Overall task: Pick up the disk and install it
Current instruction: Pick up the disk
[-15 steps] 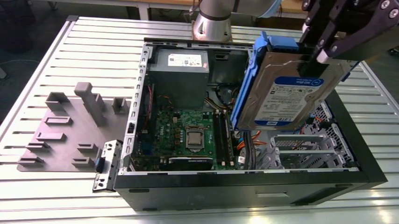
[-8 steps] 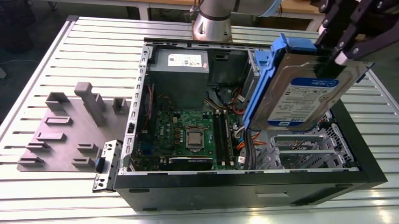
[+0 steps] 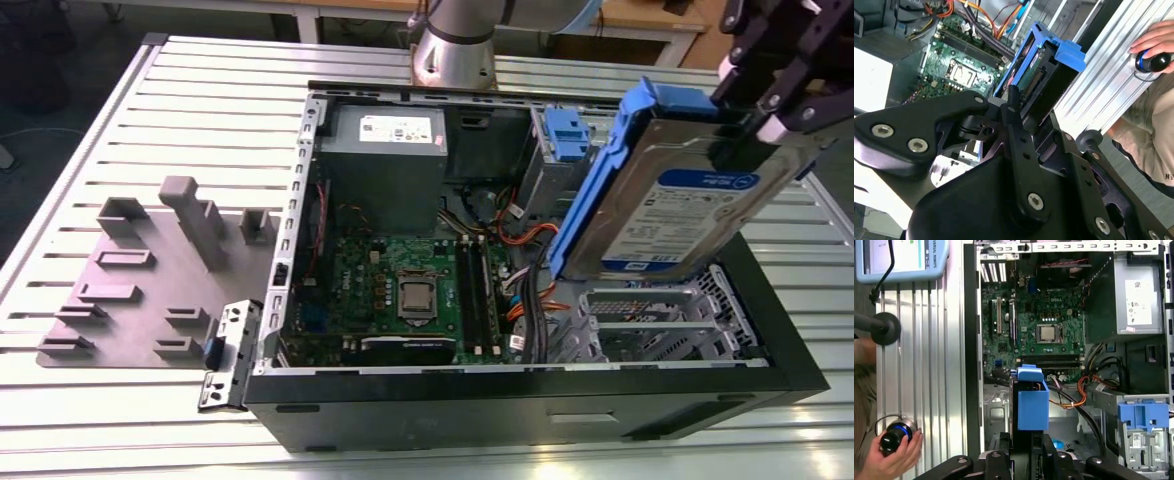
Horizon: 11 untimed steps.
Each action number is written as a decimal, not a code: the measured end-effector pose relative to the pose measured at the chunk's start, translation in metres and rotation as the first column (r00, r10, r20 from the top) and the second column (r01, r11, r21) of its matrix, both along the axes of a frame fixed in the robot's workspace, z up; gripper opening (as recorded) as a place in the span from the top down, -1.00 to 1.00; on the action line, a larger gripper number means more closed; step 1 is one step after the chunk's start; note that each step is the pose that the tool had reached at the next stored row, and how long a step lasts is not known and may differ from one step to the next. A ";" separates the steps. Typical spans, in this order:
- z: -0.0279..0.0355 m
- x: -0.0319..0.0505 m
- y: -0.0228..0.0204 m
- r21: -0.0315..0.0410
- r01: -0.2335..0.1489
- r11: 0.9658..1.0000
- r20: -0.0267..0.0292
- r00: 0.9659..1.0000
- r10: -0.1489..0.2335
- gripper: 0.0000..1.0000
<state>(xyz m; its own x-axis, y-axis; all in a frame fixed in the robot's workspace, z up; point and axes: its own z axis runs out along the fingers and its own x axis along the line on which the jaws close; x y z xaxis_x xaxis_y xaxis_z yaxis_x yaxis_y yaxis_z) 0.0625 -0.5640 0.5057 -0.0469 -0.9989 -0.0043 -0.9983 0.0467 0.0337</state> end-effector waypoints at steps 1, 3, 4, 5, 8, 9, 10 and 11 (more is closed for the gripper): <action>-0.0003 0.0033 0.0000 0.000 0.000 1.000 0.000 1.000 0.000 0.31; -0.0010 0.0095 0.0000 0.000 0.000 1.000 -0.001 1.000 0.000 0.31; -0.0014 0.0123 0.0000 0.000 0.000 1.000 -0.001 1.000 0.000 0.31; -0.0018 0.0153 0.0000 0.000 0.000 1.000 -0.002 1.000 0.000 0.31; -0.0029 0.0241 0.0000 0.000 0.000 1.000 -0.002 1.000 0.000 0.31; -0.0033 0.0265 0.0000 0.000 0.000 1.000 -0.002 1.000 0.000 0.31; -0.0037 0.0288 0.0000 0.000 0.000 1.000 -0.003 1.000 0.000 0.31; -0.0042 0.0308 0.0000 0.000 0.000 1.000 -0.003 1.000 0.000 0.31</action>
<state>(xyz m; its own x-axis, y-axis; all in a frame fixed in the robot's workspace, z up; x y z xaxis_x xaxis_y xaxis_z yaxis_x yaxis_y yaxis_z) 0.0932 -0.5640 0.5015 -0.0470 -0.9989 -0.0042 -0.9982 0.0468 0.0363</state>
